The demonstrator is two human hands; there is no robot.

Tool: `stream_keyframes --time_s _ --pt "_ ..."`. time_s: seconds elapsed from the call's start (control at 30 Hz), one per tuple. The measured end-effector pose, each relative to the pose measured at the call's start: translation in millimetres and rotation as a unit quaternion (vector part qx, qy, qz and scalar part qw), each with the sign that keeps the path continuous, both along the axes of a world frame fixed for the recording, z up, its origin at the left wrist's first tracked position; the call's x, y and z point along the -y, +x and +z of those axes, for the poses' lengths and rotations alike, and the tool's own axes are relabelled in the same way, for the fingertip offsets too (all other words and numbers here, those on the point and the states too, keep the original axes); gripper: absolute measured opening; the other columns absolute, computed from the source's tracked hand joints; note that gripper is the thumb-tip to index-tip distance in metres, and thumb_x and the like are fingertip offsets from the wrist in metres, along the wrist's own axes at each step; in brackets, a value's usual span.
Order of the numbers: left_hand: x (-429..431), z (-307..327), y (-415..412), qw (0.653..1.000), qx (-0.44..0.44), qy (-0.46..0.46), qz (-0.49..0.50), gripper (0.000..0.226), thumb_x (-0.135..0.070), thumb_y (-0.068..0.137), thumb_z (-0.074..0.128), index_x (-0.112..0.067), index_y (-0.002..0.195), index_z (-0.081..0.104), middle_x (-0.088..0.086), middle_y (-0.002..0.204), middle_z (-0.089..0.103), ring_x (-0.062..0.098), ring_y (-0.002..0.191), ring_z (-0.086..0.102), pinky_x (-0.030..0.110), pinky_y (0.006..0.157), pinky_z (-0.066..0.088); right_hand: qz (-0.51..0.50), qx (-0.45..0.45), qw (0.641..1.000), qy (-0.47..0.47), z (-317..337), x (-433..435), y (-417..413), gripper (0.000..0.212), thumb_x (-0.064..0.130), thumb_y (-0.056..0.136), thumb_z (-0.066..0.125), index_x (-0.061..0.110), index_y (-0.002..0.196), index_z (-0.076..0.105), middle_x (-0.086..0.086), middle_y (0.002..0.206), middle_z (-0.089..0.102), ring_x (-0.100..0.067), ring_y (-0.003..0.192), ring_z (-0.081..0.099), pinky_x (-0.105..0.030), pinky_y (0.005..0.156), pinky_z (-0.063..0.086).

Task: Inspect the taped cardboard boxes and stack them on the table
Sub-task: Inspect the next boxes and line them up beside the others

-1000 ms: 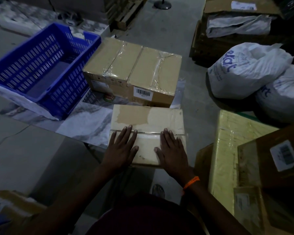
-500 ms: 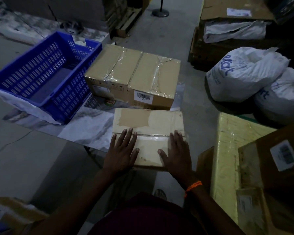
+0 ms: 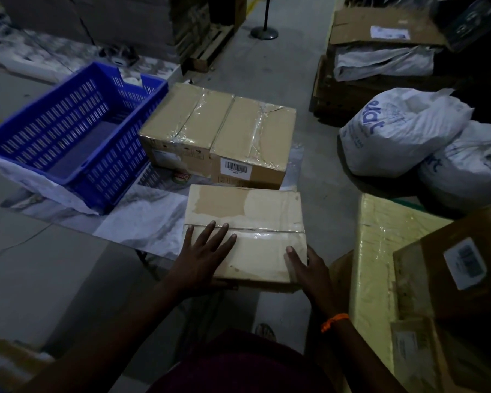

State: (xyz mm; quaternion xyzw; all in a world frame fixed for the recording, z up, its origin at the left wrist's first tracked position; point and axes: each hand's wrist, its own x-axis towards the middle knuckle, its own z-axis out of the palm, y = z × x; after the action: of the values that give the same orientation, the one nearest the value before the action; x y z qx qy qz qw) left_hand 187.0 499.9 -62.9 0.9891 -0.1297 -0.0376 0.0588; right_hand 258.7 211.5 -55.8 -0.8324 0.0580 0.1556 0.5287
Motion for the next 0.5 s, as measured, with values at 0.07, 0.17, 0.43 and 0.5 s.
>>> stream_keyframes --time_s 0.07,0.17,0.43,0.5 --pt "0.0 4.5 3.8 0.999 0.010 -0.029 -0.009 0.105 -0.092 0.079 0.039 -0.024 0.158 0.032 0.008 0.167 0.025 0.037 0.153 0.020 0.073 0.114 0.021 0.014 0.025 1.000 -0.008 18.6 -4.7 -2.1 0.049 0.059 0.095 0.061 0.026 0.131 0.068 0.011 0.121 0.071 -0.012 0.113 0.066 -0.026 0.094 0.052" --pt "-4.2 17.6 14.8 0.991 0.065 -0.113 -0.001 0.095 -0.088 0.083 0.042 -0.020 0.148 0.051 0.006 0.158 0.043 0.030 0.149 0.032 0.060 0.116 0.029 0.073 0.090 0.992 -0.042 53.3 -20.9 -4.0 0.034 0.049 0.100 0.058 0.029 0.127 0.065 0.016 0.122 0.061 -0.004 0.113 0.057 -0.008 0.089 0.041" --pt "-48.5 48.9 -9.0 0.943 0.068 -0.285 0.160 0.093 -0.084 0.088 0.032 -0.023 0.158 0.033 -0.003 0.167 0.024 0.016 0.155 0.018 0.055 0.123 0.019 0.234 0.261 0.933 -0.082 94.5 -123.4 -39.8 0.065 0.051 0.106 0.044 0.011 0.157 0.037 0.000 0.156 0.039 -0.001 0.142 0.024 -0.009 0.119 0.007" --pt "-52.5 59.6 -22.3 0.930 0.060 -0.315 0.178 0.092 -0.086 0.088 0.030 -0.028 0.159 0.025 -0.006 0.168 0.019 0.013 0.156 0.013 0.056 0.124 0.015 0.248 0.265 0.927 -0.095 92.8 -145.1 -47.9 0.076 0.064 0.104 0.025 0.014 0.161 0.028 -0.010 0.167 0.027 -0.017 0.153 0.019 -0.027 0.127 0.009"
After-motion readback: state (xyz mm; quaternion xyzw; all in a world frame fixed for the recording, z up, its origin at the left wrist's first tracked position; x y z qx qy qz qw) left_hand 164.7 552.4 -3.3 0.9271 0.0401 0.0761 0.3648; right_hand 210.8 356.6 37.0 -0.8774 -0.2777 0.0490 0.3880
